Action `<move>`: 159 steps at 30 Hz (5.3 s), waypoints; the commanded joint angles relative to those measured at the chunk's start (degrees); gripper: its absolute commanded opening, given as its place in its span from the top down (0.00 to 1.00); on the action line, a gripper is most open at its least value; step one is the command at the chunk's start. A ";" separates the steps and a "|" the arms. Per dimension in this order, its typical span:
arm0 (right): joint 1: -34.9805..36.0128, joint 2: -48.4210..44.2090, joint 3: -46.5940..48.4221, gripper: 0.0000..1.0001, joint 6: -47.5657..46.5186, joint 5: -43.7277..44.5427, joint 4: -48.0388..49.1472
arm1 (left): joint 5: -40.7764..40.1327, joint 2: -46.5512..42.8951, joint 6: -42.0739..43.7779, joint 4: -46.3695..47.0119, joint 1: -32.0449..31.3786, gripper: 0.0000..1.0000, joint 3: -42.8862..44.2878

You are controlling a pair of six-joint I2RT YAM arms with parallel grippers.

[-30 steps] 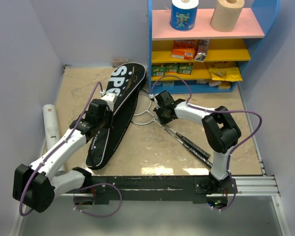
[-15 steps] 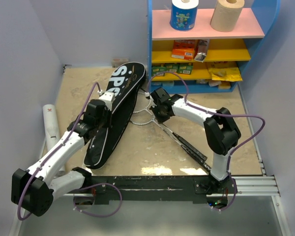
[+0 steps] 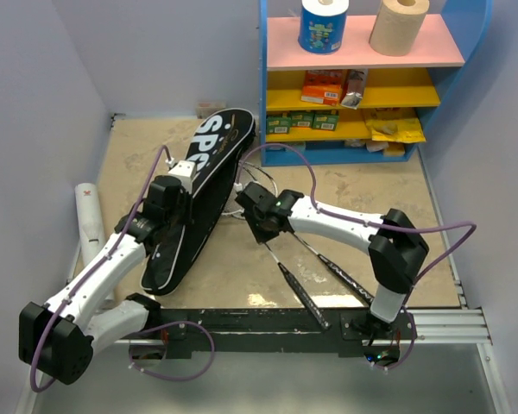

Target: Pack up the badminton gear

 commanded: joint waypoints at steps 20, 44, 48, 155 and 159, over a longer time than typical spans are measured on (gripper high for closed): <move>26.92 -33.32 -19.64 1.00 41.30 22.15 -17.63 | -3.05 -0.86 -1.91 4.22 2.68 1.00 -0.02; 26.85 -8.83 -1.10 1.00 28.31 26.92 -6.68 | 9.86 0.37 -2.35 5.36 2.86 1.00 -0.37; 22.11 -3.29 1.27 1.00 23.30 24.54 -0.60 | 12.68 0.45 -2.35 5.10 2.42 1.00 -0.81; 16.55 -17.61 -24.38 0.99 21.00 -5.34 34.90 | 22.77 2.91 -17.46 16.25 -9.80 1.00 -11.26; 18.92 -13.57 -23.60 0.99 22.15 -5.26 38.94 | 26.12 3.71 -19.22 20.47 -10.41 1.00 -12.59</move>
